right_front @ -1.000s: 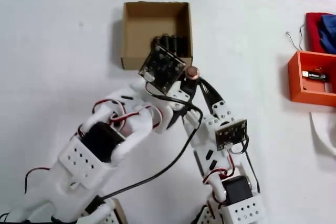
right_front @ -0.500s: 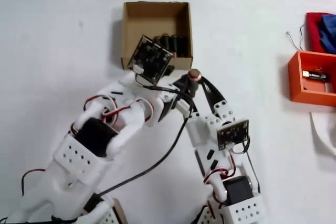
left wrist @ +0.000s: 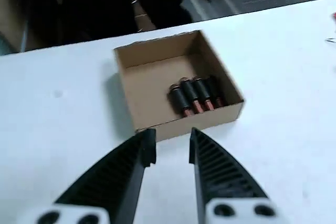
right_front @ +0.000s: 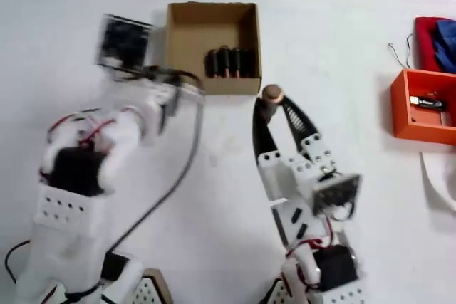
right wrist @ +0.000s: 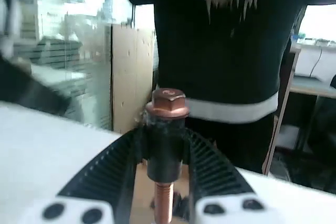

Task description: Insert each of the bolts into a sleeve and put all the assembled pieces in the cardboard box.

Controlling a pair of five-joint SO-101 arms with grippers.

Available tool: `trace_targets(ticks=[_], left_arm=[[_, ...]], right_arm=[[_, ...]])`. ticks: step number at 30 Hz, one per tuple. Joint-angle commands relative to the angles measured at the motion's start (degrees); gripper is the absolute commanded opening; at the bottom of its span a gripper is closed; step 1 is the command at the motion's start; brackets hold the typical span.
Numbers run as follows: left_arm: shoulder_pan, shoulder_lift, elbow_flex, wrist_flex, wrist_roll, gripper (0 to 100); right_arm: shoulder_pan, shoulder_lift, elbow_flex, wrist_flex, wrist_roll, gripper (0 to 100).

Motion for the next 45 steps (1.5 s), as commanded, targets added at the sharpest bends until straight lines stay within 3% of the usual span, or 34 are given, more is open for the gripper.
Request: trace_targets(ticks=[1,7,11,16,20,29,37,45], left_arm=[[-11.5,-1.0,2.9,2.0,-0.2,13],[-28.5,-1.0,17.3,1.3,-0.4,13],[-33.4,-1.0,26.5,-1.5,-4.2,13],[-33.7,-0.9,38.7,-8.4,-17.1,12],[-33.8,-1.0,47.6,-14.1,-22.9,12],[-33.7,-1.1,52.3,-17.2,-22.9,12],[-33.7,-0.7,52.3,-17.2,-22.9,12],[-33.6,-0.7,52.4,-17.2,-22.9,12]], right_arm=[[0.4,5.6,-13.7,2.2,0.3,2.3],[0.1,31.9,-36.4,8.9,0.0,2.3],[0.1,52.1,-54.7,19.1,-0.2,2.3],[0.4,74.4,-73.5,30.3,-0.3,2.3],[0.2,90.4,-86.4,33.8,-3.9,2.3],[-0.2,128.0,-121.0,37.8,-12.8,2.3],[-1.0,157.7,-156.2,41.4,-13.4,2.3],[-4.4,167.3,-163.1,39.0,-13.4,2.3]])
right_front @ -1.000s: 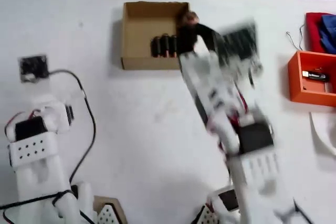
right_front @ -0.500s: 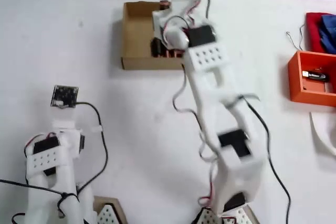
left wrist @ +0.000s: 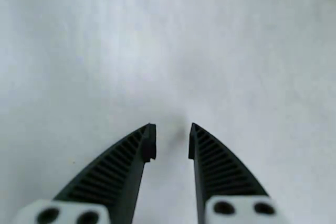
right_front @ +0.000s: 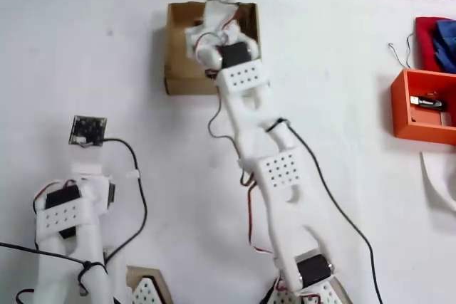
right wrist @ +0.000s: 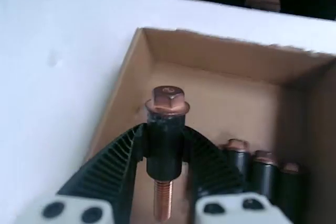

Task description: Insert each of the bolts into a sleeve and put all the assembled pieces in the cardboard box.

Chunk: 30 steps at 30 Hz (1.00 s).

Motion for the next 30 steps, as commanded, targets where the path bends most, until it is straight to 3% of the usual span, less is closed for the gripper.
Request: trace_targets(ticks=[1,10,14,30], left_arm=[[-0.4,-0.7,-0.1,-0.9,-0.4,12],[-0.3,-1.1,0.4,-1.2,-0.4,12],[-0.3,-1.1,0.4,-1.2,-0.4,12],[-0.3,-1.1,0.5,-1.2,-0.4,12]], right_arm=[[-0.8,-0.6,-3.4,-3.1,-0.6,2.3],[-0.6,0.0,1.1,-5.5,-0.9,2.3],[-0.5,0.0,3.3,-5.9,-5.0,2.3],[0.0,0.3,8.8,-8.7,-2.1,2.3]])
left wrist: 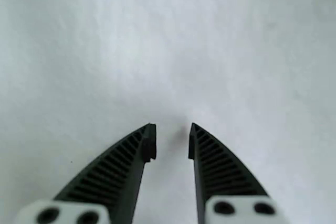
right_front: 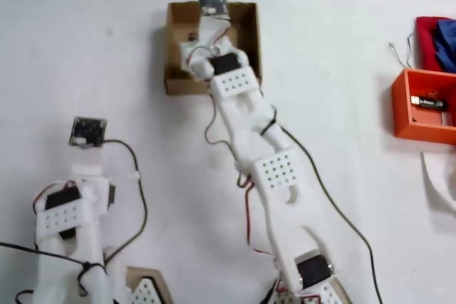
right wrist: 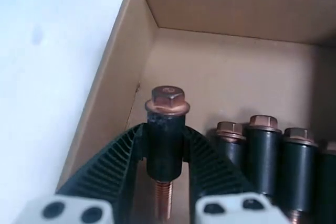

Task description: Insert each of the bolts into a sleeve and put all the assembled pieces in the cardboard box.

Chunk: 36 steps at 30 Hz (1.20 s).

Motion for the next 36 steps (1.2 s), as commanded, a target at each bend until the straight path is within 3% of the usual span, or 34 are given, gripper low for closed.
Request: trace_targets(ticks=[1,36], left_arm=[[-0.4,-1.1,-0.2,-0.7,-0.3,12],[-0.4,-1.1,-0.1,-0.7,-0.3,12]], right_arm=[[0.5,-0.4,-0.6,-1.5,2.7,2.3],[1.0,5.1,-0.9,-3.9,3.0,3.9]])
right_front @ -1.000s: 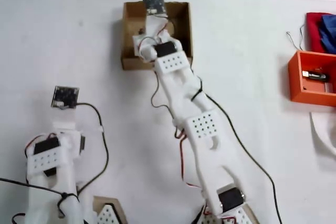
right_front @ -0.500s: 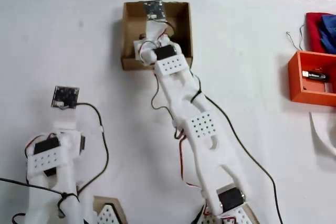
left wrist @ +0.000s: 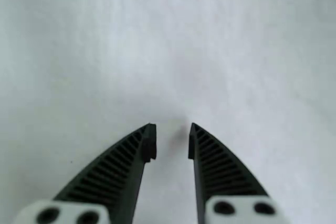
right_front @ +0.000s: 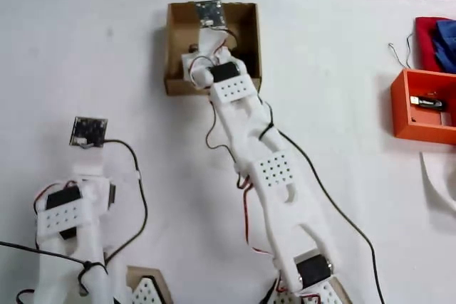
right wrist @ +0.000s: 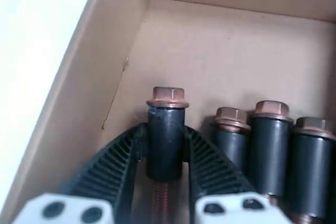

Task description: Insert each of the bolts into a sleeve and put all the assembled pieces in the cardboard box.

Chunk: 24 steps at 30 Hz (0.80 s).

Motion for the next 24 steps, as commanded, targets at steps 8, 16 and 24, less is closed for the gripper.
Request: trace_targets(ticks=[8,16,24], left_arm=[[-0.4,-1.1,-0.1,-0.7,-0.3,12],[-0.4,-1.1,-0.1,-0.7,-0.3,12],[-0.7,-1.7,-1.5,1.1,-0.4,12]], right_arm=[[0.8,-0.7,-0.9,-1.3,0.5,8.1],[1.3,-2.0,-3.5,-0.2,0.8,8.3],[3.9,-10.2,-19.0,17.0,0.6,8.2]])
